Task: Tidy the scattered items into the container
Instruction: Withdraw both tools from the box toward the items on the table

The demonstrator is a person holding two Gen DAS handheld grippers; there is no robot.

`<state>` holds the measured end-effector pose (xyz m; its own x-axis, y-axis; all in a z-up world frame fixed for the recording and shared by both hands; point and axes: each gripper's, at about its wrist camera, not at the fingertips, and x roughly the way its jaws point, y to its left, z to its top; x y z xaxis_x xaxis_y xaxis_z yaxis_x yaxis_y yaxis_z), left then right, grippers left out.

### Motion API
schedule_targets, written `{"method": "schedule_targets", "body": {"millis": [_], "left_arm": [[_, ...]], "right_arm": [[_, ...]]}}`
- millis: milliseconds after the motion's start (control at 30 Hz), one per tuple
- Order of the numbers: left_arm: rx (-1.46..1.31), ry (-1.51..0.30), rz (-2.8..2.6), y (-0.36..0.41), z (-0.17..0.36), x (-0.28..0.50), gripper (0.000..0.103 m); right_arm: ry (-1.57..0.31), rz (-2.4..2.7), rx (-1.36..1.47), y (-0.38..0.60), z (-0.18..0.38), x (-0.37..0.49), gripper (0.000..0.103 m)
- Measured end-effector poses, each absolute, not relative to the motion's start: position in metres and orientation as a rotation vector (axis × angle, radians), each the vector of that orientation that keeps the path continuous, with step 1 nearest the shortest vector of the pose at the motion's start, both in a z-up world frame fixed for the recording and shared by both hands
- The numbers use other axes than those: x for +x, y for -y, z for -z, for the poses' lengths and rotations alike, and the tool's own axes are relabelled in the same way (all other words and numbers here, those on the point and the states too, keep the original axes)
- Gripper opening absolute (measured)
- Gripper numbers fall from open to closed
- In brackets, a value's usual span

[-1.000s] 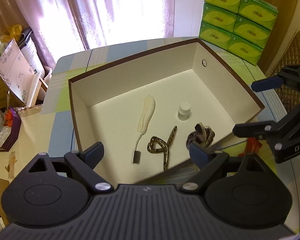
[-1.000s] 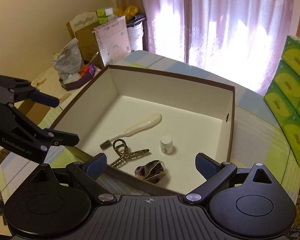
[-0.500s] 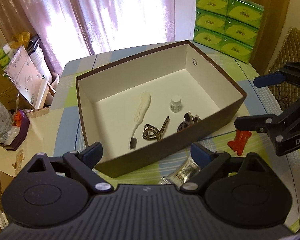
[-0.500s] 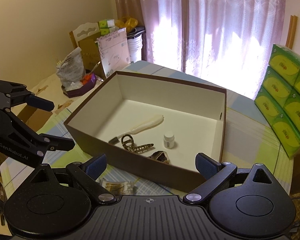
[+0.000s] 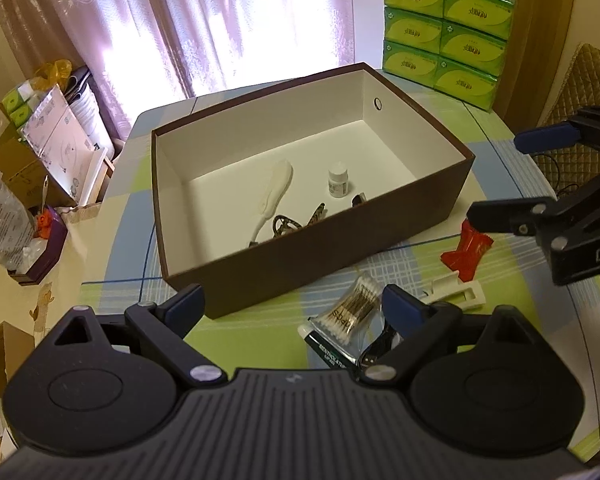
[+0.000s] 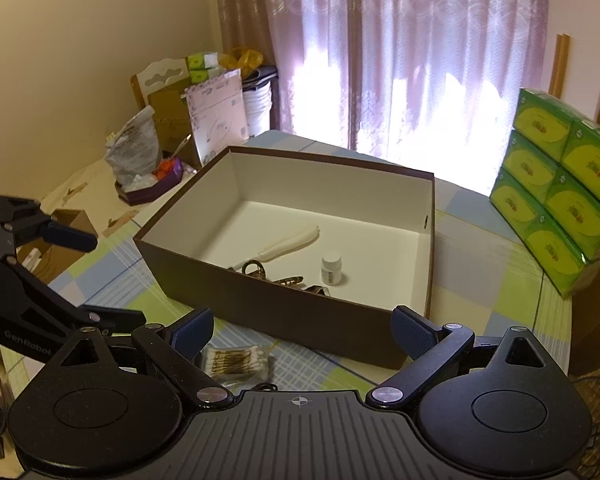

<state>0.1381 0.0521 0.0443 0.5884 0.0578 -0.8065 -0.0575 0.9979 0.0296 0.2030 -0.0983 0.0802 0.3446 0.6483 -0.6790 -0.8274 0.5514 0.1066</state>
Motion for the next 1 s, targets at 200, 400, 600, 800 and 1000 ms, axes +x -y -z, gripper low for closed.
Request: {"method": "schedule_targets", "body": {"millis": [200, 400, 600, 800, 1000], "left_arm": [[-0.058, -0.950, -0.090, -0.048, -0.038, 0.127, 0.094], [-0.095, -0.954, -0.099, -0.045, -0.036, 0.120, 0.094], [-0.097, -0.955, -0.121, -0.045, -0.033, 0.118, 0.093], [-0.105, -0.977, -0.129, -0.045, -0.024, 0.117, 0.093], [-0.103, -0.998, -0.139, -0.046, -0.014, 0.118, 0.093]], "right_arm": [[-0.735, -0.958, -0.253, 0.108, -0.078, 0.195, 0.100], [-0.727, -0.937, -0.253, 0.114, -0.072, 0.194, 0.100], [-0.754, -0.894, -0.242, 0.124, -0.059, 0.202, 0.100], [-0.781, -0.882, -0.236, 0.128, -0.051, 0.201, 0.100], [-0.807, -0.868, -0.232, 0.130, -0.043, 0.200, 0.100]]}}
